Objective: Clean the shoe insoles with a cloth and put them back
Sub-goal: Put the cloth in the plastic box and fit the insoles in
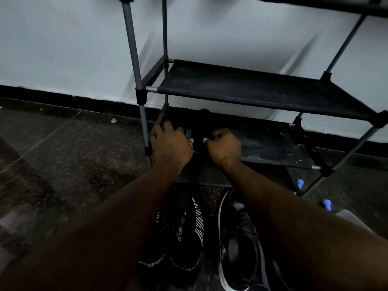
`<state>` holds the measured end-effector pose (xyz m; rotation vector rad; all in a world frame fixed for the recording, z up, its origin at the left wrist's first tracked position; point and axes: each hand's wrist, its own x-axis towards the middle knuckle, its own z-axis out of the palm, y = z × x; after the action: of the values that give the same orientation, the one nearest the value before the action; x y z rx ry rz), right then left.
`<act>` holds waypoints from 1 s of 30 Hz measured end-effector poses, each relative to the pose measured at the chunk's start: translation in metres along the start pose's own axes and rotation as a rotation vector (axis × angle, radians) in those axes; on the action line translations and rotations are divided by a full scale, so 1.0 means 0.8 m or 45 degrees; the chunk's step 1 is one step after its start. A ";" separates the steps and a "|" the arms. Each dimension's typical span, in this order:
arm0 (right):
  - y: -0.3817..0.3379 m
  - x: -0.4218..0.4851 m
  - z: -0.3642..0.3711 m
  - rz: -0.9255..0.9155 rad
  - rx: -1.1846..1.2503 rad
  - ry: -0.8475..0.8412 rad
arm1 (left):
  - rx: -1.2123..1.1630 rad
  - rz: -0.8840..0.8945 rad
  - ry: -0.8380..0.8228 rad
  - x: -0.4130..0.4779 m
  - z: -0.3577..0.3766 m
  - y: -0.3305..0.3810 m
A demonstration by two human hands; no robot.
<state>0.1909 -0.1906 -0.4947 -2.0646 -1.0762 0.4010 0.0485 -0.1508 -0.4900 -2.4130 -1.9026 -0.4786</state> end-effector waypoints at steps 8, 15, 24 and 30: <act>0.022 -0.087 -0.070 0.017 0.126 -0.013 | -0.305 0.118 -0.053 -0.076 -0.039 0.042; 0.054 -0.208 -0.152 -0.040 0.015 -0.074 | -0.536 0.256 -0.242 -0.202 -0.074 0.086; 0.151 -0.385 -0.211 0.163 -0.069 -0.147 | -0.643 0.259 -0.446 -0.400 -0.072 0.108; 0.227 -0.470 -0.215 0.336 -0.222 -0.263 | -0.439 0.093 -0.805 -0.505 -0.015 0.101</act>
<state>0.1680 -0.6397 -0.5413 -2.3715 -0.9875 0.6860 0.0405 -0.5556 -0.5694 -3.1359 -2.0566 -0.0251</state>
